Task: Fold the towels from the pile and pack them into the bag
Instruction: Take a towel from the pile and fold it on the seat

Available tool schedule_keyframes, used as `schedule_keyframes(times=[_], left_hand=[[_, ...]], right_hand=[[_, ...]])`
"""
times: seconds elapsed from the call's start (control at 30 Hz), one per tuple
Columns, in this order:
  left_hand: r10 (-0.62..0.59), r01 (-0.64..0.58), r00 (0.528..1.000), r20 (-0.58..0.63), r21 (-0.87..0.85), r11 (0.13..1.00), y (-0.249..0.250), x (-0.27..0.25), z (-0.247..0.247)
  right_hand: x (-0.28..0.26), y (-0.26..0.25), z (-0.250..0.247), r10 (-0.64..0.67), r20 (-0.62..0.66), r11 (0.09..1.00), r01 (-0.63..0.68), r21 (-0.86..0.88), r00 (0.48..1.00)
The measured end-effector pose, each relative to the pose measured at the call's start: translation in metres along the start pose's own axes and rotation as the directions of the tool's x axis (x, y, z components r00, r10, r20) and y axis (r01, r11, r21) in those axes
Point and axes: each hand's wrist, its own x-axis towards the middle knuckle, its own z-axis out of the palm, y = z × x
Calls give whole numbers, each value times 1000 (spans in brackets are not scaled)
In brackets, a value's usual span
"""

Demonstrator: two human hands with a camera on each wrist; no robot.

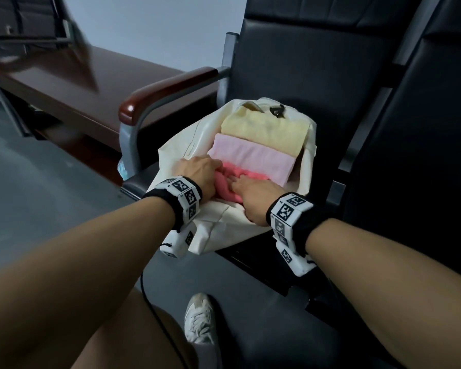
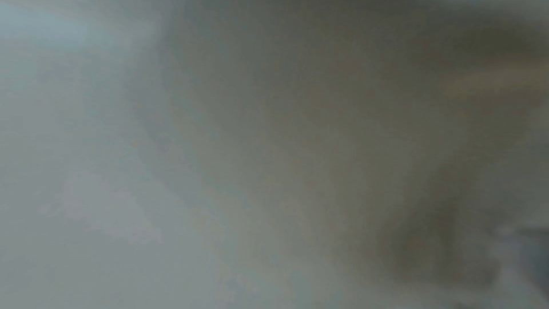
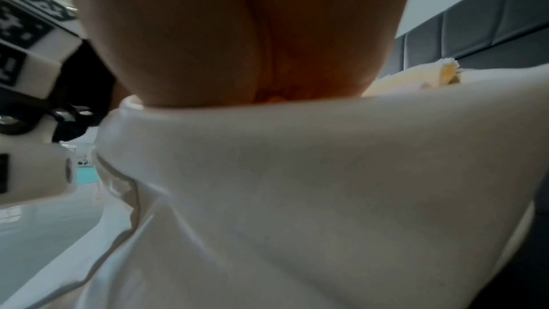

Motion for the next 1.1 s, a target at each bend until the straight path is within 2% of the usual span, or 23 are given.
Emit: schedule_keyframes(times=[0.13,0.23,0.33,0.43,0.57,0.63,0.87,0.97,1.1], left_hand=[[-9,9,1000,30,-10,1000,3,-10,-9],[-39,37,998,-40,-48,998,7,-18,-9],[-86,88,990,-115,13,996,14,-28,-9],[-104,106,992,-76,27,994,21,-39,-16],[-161,156,985,-55,-82,984,25,-41,-15],[-129,124,991,-31,-126,984,26,-39,-7],[38,-27,993,109,-93,995,28,-41,1],[113,-100,976,186,-79,992,26,-45,-6],[246,-209,925,290,-152,966,22,-53,-15]], right_hand=[[-5,-5,-7,76,1,997,-76,26,997],[-15,-5,-14,126,-79,991,-121,60,989],[-18,-6,-16,170,-156,985,-163,59,973],[-16,-5,-14,199,-204,980,-198,28,958],[-16,-4,-10,224,-250,967,-247,-64,942],[-15,-7,-6,232,-249,964,-256,-69,940],[-13,-2,3,307,-251,951,-306,44,918],[-11,-5,2,286,-246,956,-293,8,926],[-7,-11,3,199,-243,972,-222,-72,949]])
